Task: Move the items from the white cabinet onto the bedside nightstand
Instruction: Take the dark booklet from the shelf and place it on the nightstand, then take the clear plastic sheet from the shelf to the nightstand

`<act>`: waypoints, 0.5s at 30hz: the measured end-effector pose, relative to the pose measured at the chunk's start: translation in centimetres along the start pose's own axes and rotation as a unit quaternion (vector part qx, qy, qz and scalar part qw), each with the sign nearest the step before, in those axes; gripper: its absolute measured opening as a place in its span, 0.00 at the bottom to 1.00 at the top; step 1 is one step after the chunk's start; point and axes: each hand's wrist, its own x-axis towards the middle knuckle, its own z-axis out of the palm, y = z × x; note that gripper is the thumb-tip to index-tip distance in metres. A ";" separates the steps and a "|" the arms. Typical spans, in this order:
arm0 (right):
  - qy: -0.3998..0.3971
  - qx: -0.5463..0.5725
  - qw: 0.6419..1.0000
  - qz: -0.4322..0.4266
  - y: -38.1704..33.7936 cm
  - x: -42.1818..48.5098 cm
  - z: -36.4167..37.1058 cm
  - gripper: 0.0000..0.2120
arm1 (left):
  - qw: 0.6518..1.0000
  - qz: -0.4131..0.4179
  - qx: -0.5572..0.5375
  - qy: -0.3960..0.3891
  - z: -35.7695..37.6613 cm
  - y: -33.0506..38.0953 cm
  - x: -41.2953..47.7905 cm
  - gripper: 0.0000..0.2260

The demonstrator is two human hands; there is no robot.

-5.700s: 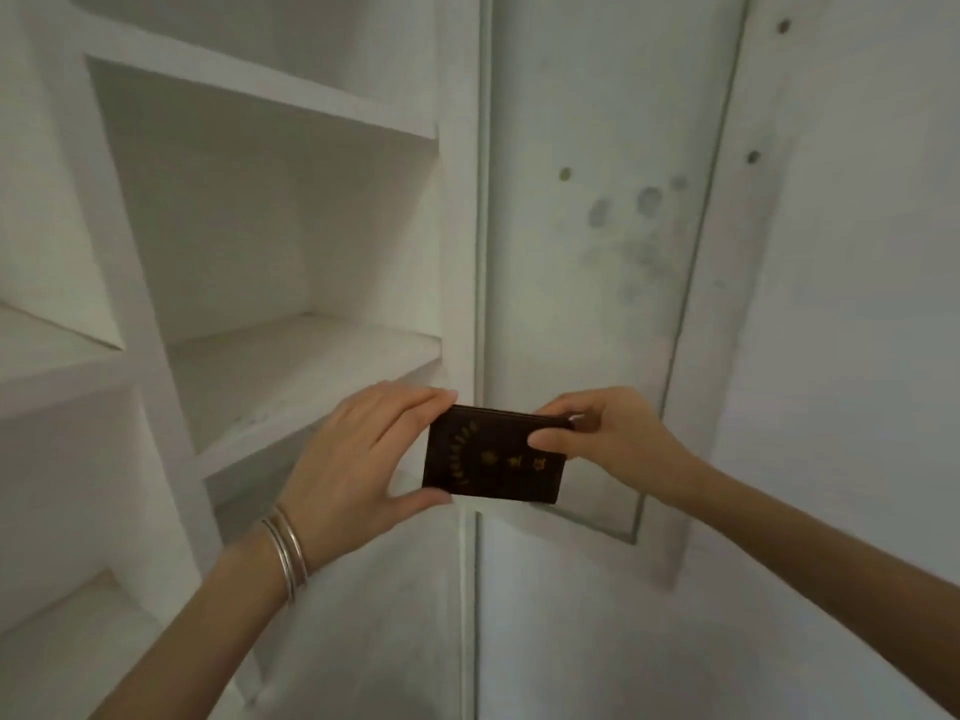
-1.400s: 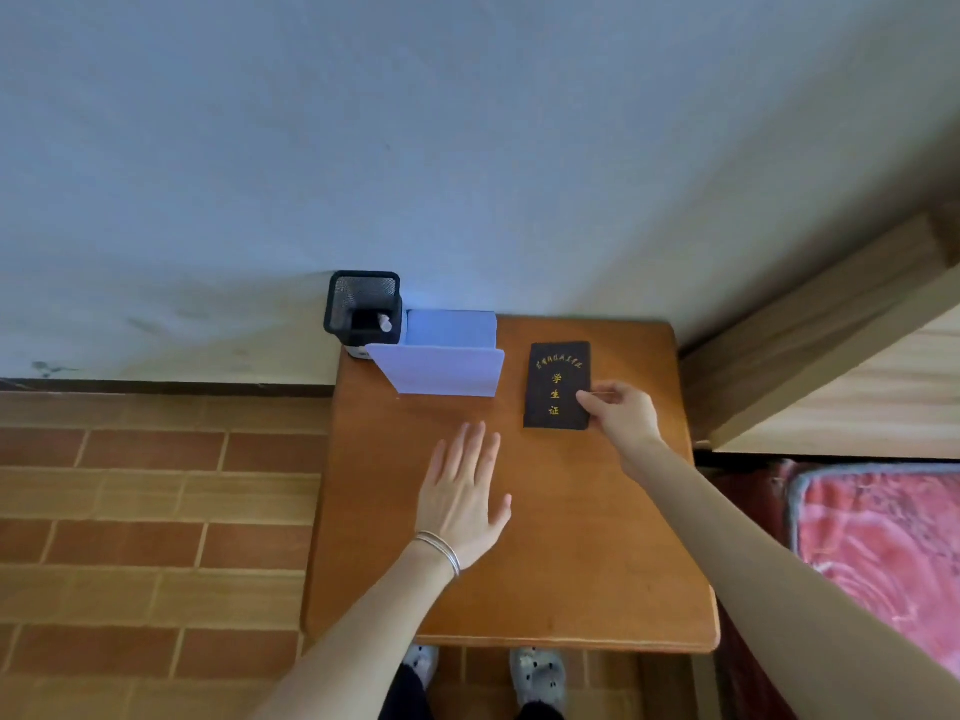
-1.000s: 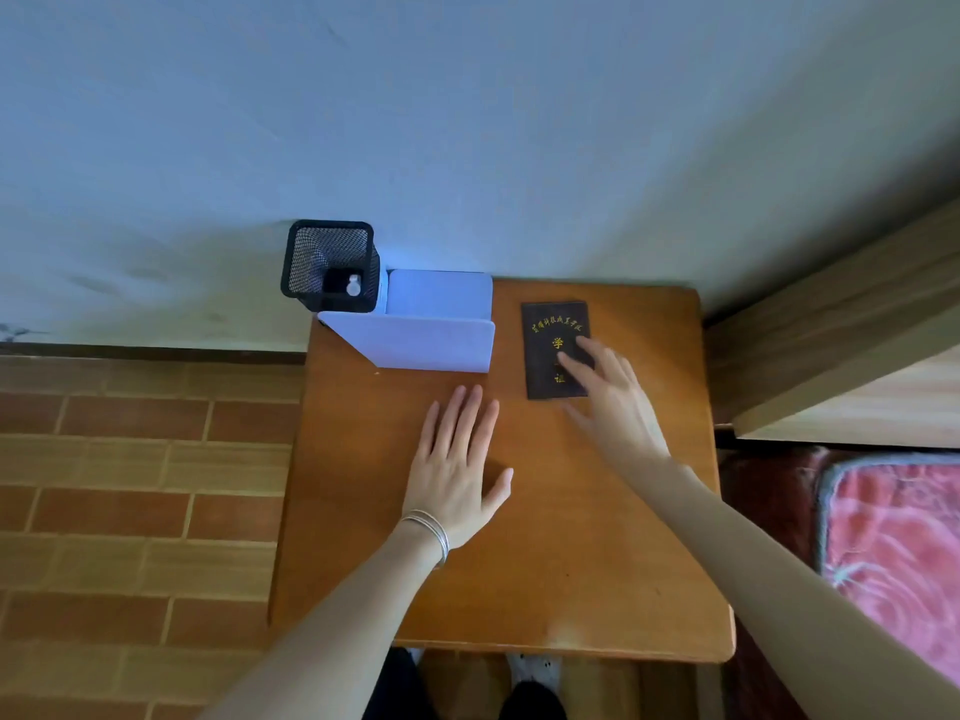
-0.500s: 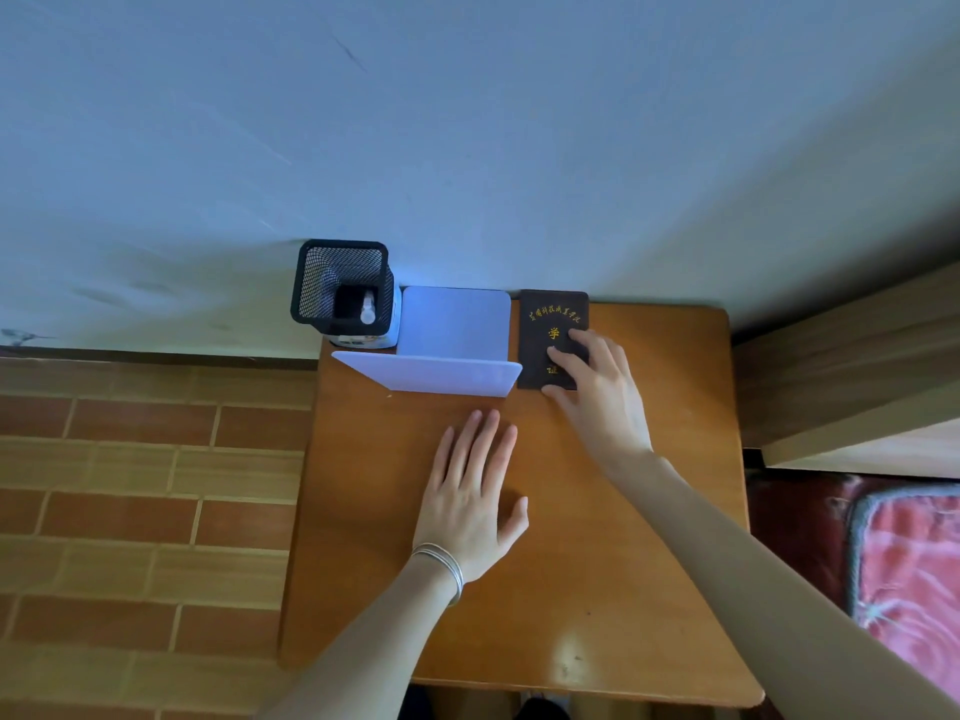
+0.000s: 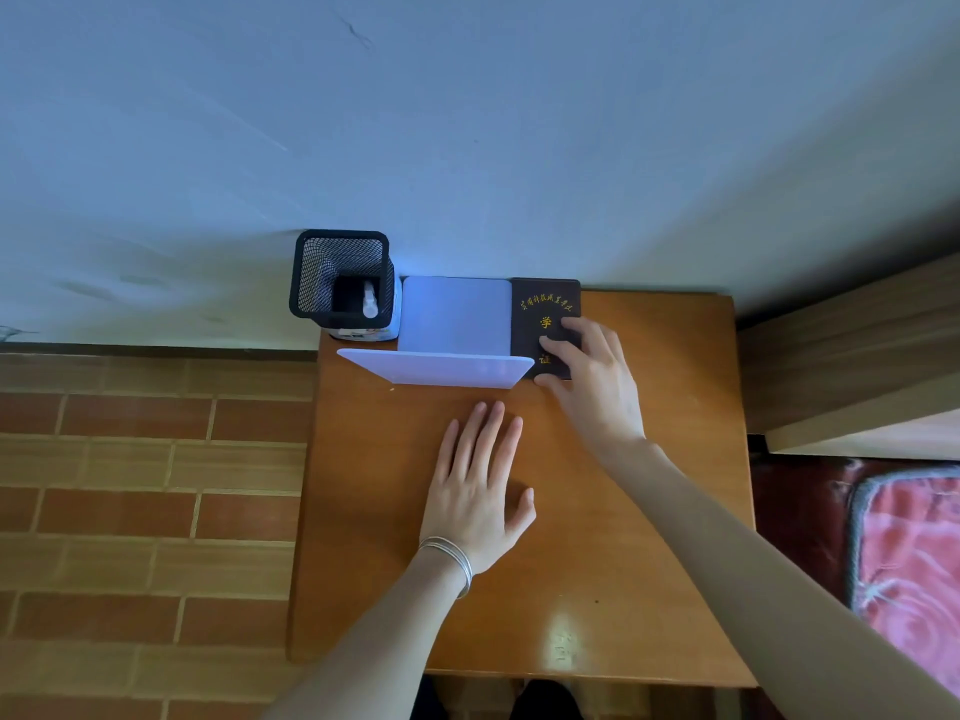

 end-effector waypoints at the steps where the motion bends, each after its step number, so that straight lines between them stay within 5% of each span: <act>1: 0.002 -0.001 1.000 -0.001 0.0 0.0 0.0 0.19 | 1.000 0.000 -0.001 0.004 0.1 0.0 0.0 0.31; 8: -0.003 -0.027 1.000 -0.007 -0.3 -2.0 -2.8 0.27 | 1.000 0.005 0.001 -0.025 -0.5 0.0 0.0 0.31; 15: -0.059 -0.133 0.989 0.003 -3.8 -11.7 -13.4 0.31 | 0.977 0.049 -0.027 -0.207 -8.6 2.4 -0.2 0.33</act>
